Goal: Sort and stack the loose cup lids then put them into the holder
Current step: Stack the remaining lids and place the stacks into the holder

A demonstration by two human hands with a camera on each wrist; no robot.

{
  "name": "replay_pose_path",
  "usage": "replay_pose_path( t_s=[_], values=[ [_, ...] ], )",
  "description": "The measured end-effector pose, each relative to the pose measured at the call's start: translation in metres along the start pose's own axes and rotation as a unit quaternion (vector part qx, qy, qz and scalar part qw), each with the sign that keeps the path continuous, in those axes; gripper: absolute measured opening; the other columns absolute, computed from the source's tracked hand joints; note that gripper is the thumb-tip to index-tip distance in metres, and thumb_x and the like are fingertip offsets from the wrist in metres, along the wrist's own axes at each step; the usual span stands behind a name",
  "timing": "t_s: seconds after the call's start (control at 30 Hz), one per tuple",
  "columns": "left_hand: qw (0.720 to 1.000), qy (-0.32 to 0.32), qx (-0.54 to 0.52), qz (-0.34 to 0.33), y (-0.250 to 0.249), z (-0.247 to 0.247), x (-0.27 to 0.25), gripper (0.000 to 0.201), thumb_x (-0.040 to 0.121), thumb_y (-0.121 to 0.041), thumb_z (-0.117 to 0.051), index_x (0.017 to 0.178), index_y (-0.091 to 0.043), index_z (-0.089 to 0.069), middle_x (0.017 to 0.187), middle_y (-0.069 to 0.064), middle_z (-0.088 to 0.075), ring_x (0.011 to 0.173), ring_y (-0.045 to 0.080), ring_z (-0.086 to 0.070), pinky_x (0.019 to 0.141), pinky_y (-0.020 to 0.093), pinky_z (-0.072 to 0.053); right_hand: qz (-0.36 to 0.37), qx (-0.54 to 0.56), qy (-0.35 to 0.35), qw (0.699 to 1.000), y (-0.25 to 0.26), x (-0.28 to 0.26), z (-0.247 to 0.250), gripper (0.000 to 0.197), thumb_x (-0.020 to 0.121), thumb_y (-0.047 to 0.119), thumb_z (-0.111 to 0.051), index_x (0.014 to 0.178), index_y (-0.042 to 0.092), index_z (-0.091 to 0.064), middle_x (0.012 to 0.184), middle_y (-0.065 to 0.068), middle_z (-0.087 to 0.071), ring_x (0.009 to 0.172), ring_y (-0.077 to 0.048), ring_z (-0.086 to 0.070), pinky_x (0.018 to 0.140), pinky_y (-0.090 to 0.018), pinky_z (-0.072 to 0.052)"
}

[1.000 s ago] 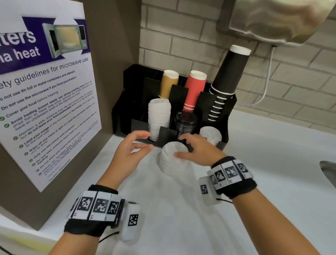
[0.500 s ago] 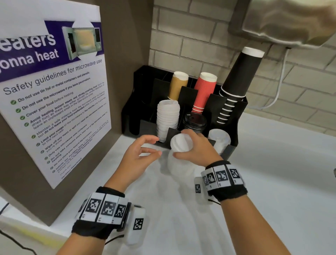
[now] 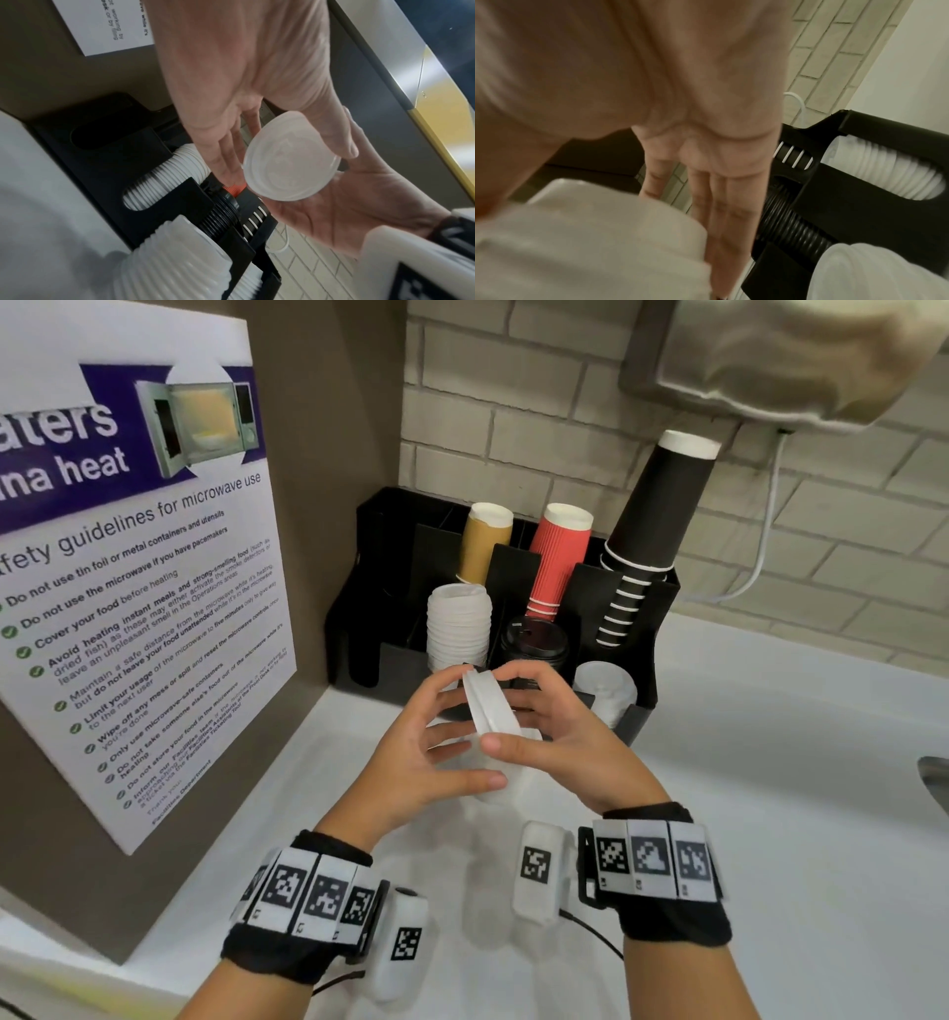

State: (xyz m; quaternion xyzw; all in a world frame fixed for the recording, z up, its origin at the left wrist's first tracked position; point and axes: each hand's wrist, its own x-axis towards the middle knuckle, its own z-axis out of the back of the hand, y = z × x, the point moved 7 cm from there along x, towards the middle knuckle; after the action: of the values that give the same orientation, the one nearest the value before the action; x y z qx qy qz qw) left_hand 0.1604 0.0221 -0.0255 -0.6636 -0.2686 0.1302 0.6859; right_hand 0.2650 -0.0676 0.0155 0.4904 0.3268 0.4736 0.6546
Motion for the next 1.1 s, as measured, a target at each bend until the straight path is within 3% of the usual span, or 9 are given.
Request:
replay_pose_path(
  t_s=[0.13,0.37,0.43,0.53,0.6,0.67,0.77,0.87,1.1],
  values=[
    [1.000,0.001,0.015,-0.012,-0.004,-0.004,0.002,0.098,0.053,-0.031,-0.091,0.138,-0.038,-0.042,0.135,-0.009,-0.056,0.121,0.020,-0.060,0.102,0.045,-0.050,0.010,-0.023,-0.005,1.000,0.002,-0.002,0.000,0.075,0.065,0.036,-0.085,0.128,0.053,-0.046,0.115,0.008,-0.063,0.109,-0.010,-0.061,0.099,-0.036,-0.049],
    [1.000,0.022,0.011,-0.017,-0.004,-0.010,0.005,0.100,0.053,-0.029,-0.091,0.140,-0.037,-0.042,0.137,-0.006,-0.054,0.123,0.018,-0.058,0.102,0.042,-0.050,0.023,-0.018,-0.023,0.999,0.005,-0.007,0.005,0.068,0.063,0.036,-0.084,0.123,0.043,-0.054,0.114,0.004,-0.063,0.110,-0.012,-0.061,0.097,-0.039,-0.051],
    [0.999,0.030,0.011,-0.015,-0.003,-0.010,0.007,0.102,0.054,-0.029,-0.091,0.142,-0.037,-0.040,0.141,-0.007,-0.052,0.125,0.014,-0.057,0.103,0.036,-0.049,0.032,-0.016,-0.027,0.999,0.005,-0.006,0.011,0.066,0.065,0.033,-0.086,0.122,0.043,-0.054,0.114,0.001,-0.063,0.109,-0.015,-0.062,0.092,-0.036,-0.053],
    [1.000,-0.004,0.010,-0.010,-0.002,0.002,0.007,0.090,0.062,-0.031,-0.092,0.136,-0.042,-0.042,0.139,-0.012,-0.052,0.120,0.006,-0.058,0.095,0.022,-0.050,0.054,-0.038,-0.138,0.988,0.010,0.000,0.056,0.063,0.066,0.030,-0.086,0.117,0.047,-0.053,0.112,0.007,-0.060,0.102,-0.011,-0.062,0.071,-0.021,-0.053],
    [0.999,-0.046,0.012,-0.011,-0.003,0.014,0.005,0.073,0.066,-0.031,-0.080,0.130,-0.040,-0.047,0.133,-0.009,-0.056,0.113,0.005,-0.062,0.088,0.018,-0.052,0.064,-0.091,-0.229,0.967,0.012,0.005,0.099,0.062,0.072,0.029,-0.083,0.121,0.046,-0.049,0.118,0.009,-0.057,0.105,-0.010,-0.059,0.071,-0.015,-0.049],
    [0.996,-0.083,0.019,-0.012,-0.003,0.026,0.002,0.057,0.073,-0.026,-0.076,0.124,-0.038,-0.053,0.126,-0.008,-0.059,0.104,0.003,-0.065,0.079,0.012,-0.051,0.036,-0.186,-0.250,0.949,0.007,0.016,0.133,0.066,0.076,0.027,-0.079,0.130,0.039,-0.044,0.126,0.003,-0.053,0.110,-0.015,-0.055,0.081,-0.019,-0.046],
    [0.993,-0.109,0.040,-0.014,-0.001,0.038,0.000,0.039,0.085,-0.014,-0.072,0.114,-0.037,-0.060,0.122,-0.010,-0.060,0.093,-0.002,-0.066,0.073,0.007,-0.047,-0.057,-0.343,-0.171,0.922,-0.014,0.040,0.156,0.073,0.077,0.025,-0.078,0.138,0.031,-0.039,0.133,-0.007,-0.047,0.120,-0.027,-0.047,0.097,-0.035,-0.041],
    [0.992,-0.116,0.052,-0.018,0.000,0.042,-0.001,0.034,0.087,-0.012,-0.070,0.110,-0.035,-0.062,0.119,-0.013,-0.061,0.088,-0.004,-0.066,0.073,0.006,-0.046,-0.145,-0.461,-0.077,0.872,-0.035,0.056,0.157,0.081,0.076,0.029,-0.077,0.142,0.037,-0.032,0.139,-0.009,-0.040,0.126,-0.033,-0.043,0.105,-0.050,-0.035],
    [0.991,-0.120,0.057,-0.008,0.002,0.042,-0.001,0.031,0.089,-0.011,-0.069,0.110,-0.033,-0.063,0.117,-0.014,-0.062,0.086,-0.004,-0.065,0.074,0.006,-0.045,-0.203,-0.586,0.008,0.785,-0.058,0.072,0.144,0.089,0.077,0.031,-0.075,0.148,0.036,-0.021,0.149,-0.005,-0.031,0.132,-0.031,-0.038,0.103,-0.048,-0.033]
  ],
)
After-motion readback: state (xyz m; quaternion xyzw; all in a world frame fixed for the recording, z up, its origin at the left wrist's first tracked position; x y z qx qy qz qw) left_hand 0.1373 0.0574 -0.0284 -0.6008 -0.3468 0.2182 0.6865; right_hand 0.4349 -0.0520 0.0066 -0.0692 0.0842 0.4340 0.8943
